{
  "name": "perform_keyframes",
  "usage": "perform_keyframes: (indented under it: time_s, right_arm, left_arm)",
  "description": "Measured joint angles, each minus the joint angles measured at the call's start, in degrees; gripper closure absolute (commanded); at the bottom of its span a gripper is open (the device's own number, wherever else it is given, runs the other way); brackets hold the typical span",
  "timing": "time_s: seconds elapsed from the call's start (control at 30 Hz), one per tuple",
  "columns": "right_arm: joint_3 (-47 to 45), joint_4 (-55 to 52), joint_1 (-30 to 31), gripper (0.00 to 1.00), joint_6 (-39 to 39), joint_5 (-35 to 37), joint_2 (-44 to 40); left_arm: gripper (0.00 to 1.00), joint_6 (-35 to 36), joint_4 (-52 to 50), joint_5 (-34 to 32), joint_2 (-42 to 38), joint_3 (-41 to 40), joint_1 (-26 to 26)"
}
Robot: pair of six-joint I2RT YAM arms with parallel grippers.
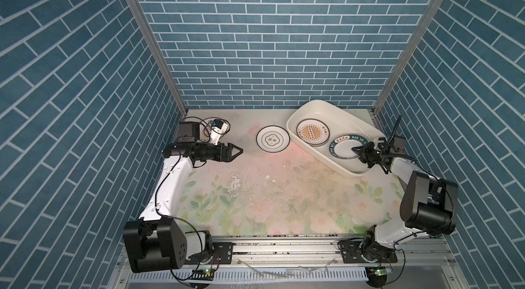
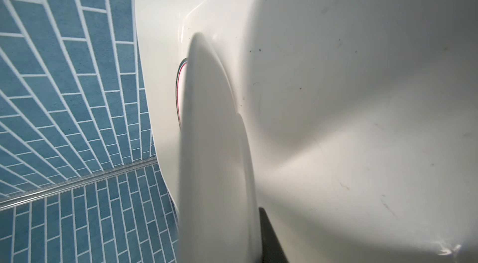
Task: Place the plates into the plastic bin on the countertop
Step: Place the plate in the plastic bin.
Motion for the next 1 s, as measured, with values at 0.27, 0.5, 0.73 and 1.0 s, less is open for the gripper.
perform_keyframes:
  time_s: [0.27,0.5,0.73,1.0]
  right_arm:
    - [4.85,-0.02,-0.55,0.82,-1.44,1.53,6.47]
    - [6.12,-0.24,-0.57,0.78,-1.99,1.92,10.03]
    - [8.04,-0.44,-0.55,0.72,-2.91,1.92,11.54]
    - [9.66,-3.69,-0.55,0.66,-4.48,2.49,12.72]
  left_arm:
    - [0.1,-0.02,0.37,0.0,0.0,0.0,0.0]
    - [0.1,0.0,0.63,0.0,0.0,-0.07,0.02]
    - [0.1,0.0,0.68,-0.04,0.0,-0.7,0.0]
    - [0.1,0.0,0.74,-0.04,0.02,-0.81,0.0]
